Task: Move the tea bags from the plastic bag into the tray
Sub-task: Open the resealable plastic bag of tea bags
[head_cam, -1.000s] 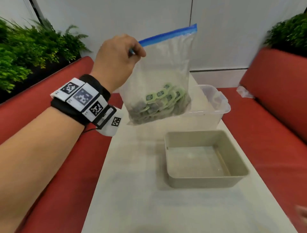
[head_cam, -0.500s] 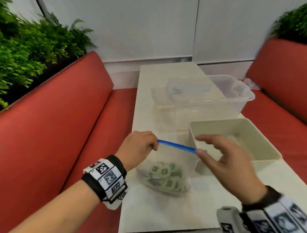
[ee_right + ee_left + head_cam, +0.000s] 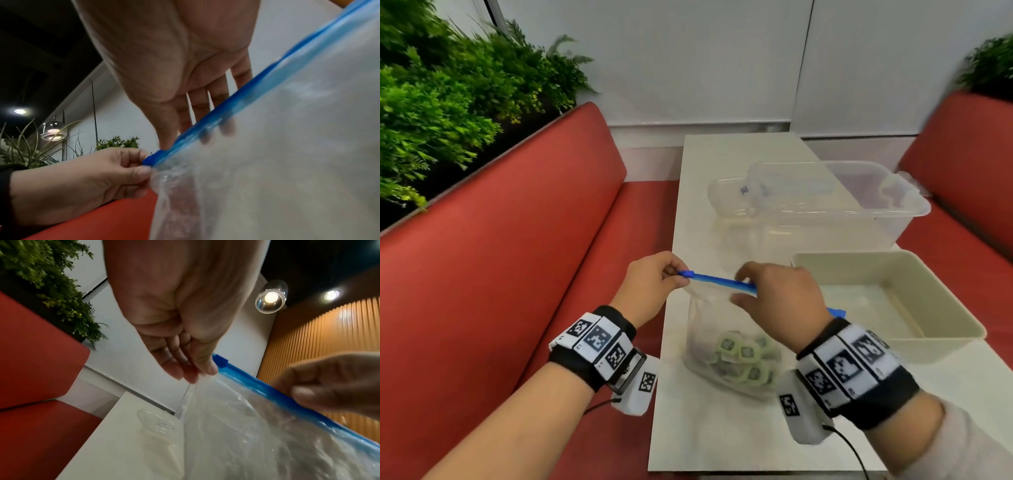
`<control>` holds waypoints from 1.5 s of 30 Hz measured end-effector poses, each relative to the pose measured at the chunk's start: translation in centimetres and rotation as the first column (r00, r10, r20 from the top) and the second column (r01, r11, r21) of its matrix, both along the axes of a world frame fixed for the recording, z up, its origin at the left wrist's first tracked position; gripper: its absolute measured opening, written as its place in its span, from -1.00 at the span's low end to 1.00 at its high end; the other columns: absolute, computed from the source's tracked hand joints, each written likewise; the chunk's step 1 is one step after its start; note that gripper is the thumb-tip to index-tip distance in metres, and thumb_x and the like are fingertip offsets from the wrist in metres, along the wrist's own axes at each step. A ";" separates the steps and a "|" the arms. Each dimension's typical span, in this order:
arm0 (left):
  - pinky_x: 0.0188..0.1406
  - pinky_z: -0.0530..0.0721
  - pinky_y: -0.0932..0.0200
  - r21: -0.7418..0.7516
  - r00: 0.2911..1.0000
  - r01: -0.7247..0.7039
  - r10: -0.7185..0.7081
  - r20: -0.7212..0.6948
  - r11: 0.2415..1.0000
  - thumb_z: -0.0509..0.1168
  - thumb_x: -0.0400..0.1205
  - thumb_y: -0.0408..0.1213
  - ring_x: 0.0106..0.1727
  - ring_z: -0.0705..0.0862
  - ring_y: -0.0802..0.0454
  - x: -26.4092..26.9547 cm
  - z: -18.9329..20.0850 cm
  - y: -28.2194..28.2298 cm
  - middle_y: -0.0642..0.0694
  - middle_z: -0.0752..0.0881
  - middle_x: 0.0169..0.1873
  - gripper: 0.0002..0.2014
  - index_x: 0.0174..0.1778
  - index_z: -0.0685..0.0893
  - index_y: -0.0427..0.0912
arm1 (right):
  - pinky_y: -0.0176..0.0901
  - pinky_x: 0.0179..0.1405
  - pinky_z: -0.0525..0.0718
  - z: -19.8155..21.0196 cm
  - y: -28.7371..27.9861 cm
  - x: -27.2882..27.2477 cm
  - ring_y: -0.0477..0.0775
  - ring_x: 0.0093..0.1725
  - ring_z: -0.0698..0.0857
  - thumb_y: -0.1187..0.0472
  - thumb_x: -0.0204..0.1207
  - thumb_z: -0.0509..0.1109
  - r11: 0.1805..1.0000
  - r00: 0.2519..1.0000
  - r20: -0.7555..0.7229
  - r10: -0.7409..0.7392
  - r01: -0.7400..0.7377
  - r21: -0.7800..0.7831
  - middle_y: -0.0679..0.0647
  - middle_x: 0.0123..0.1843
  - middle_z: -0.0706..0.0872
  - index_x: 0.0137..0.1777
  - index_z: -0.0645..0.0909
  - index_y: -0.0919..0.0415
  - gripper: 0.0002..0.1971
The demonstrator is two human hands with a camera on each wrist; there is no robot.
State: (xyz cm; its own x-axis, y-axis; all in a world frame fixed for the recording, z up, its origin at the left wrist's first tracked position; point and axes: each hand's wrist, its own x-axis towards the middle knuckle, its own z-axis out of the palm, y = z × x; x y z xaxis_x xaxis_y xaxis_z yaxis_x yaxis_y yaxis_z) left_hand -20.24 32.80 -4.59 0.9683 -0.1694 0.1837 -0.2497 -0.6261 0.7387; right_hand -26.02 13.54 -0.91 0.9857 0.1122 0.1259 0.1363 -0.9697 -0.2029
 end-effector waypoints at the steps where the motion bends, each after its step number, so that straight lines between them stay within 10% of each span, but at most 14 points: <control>1: -0.30 0.49 0.59 -0.030 1.000 -0.017 0.017 0.003 0.999 0.45 0.48 -0.39 -0.37 0.56 0.27 0.0 0.0 -0.2 0.06 0.68 -0.35 -0.89 -0.22 0.71 -0.09 | -0.08 0.15 0.41 0.1 1.1 0.6 0.05 0.06 0.70 -0.18 0.54 0.26 0.999 0.999 0.017 0.027 -0.027 0.035 -0.07 0.06 0.75 0.24 0.55 -0.07 -0.65; 11: -0.28 0.58 0.30 -0.046 0.999 -0.038 0.037 -0.021 0.998 0.50 0.46 -0.19 -0.33 0.62 0.12 0.8 0.0 -1.2 -0.11 0.75 -0.36 -0.86 -0.31 0.73 -0.16 | -0.08 0.02 0.32 -1.3 4.2 4.5 0.07 -0.19 0.67 0.14 0.62 0.24 0.995 0.992 0.102 0.072 -0.064 -0.082 -0.04 -0.21 0.70 -0.01 0.59 0.01 -0.91; 22: -0.46 0.47 0.54 0.022 1.000 -0.015 0.016 -0.017 1.000 0.44 0.51 -0.29 -0.49 0.57 0.29 2.0 0.1 1.4 0.11 0.66 -0.57 -0.84 -0.38 0.67 -0.02 | -0.02 0.12 0.38 -1.5 -7.2 -0.6 0.11 -0.16 0.67 -0.02 0.60 0.24 0.986 0.986 0.110 -0.126 0.137 -0.096 -0.04 -0.16 0.71 -0.04 0.64 -0.03 -0.83; 29: -0.28 0.54 0.26 0.046 0.991 0.105 -0.100 -0.086 0.993 0.48 0.47 -0.29 -0.39 0.59 0.17 1.0 0.9 1.8 -0.03 0.73 -0.41 -0.82 -0.41 0.66 -0.02 | -0.02 -0.26 0.54 -2.0 -9.2 -1.6 0.22 -0.24 0.64 0.09 0.55 0.34 0.983 0.976 0.112 -0.185 0.183 0.031 0.05 -0.20 0.70 -0.08 0.67 0.07 -0.89; 34: -0.24 0.66 0.35 -0.313 0.631 0.516 -0.601 -0.491 0.797 0.50 0.20 -0.22 -0.24 0.75 0.15 -1.9 3.0 1.7 -0.08 0.81 -0.28 -0.81 -0.30 0.73 -0.12 | -0.23 -0.20 0.49 -1.6 -8.6 1.1 0.09 -0.24 0.59 0.39 0.44 0.41 0.884 0.991 0.083 -0.108 0.057 0.465 0.04 -0.27 0.63 -0.13 0.67 0.23 -0.92; 41: -0.20 0.73 0.10 -0.014 0.835 0.456 -0.433 -0.339 0.890 0.38 0.57 -0.24 -0.22 0.72 0.11 -0.2 3.0 -4.1 0.11 0.67 -0.08 -0.62 0.28 0.49 -0.01 | -0.35 -0.08 0.57 -0.9 -4.3 3.4 0.01 -0.19 0.66 0.46 0.38 0.44 0.767 0.994 0.090 0.061 -0.105 0.633 -0.11 -0.24 0.66 -0.22 0.62 0.10 -0.78; 45: -0.25 0.79 0.06 0.024 0.889 0.397 -0.379 -0.256 0.917 0.24 0.60 -0.35 -0.28 0.77 0.05 0.5 1.7 -5.6 0.01 0.70 -0.29 -0.77 0.17 0.62 -0.12 | -0.17 -0.09 0.68 -1.9 -2.4 2.6 0.03 -0.12 0.71 0.22 0.29 0.60 0.674 0.998 0.046 -0.040 -0.007 0.739 -0.02 0.03 0.63 0.07 0.57 0.10 -0.62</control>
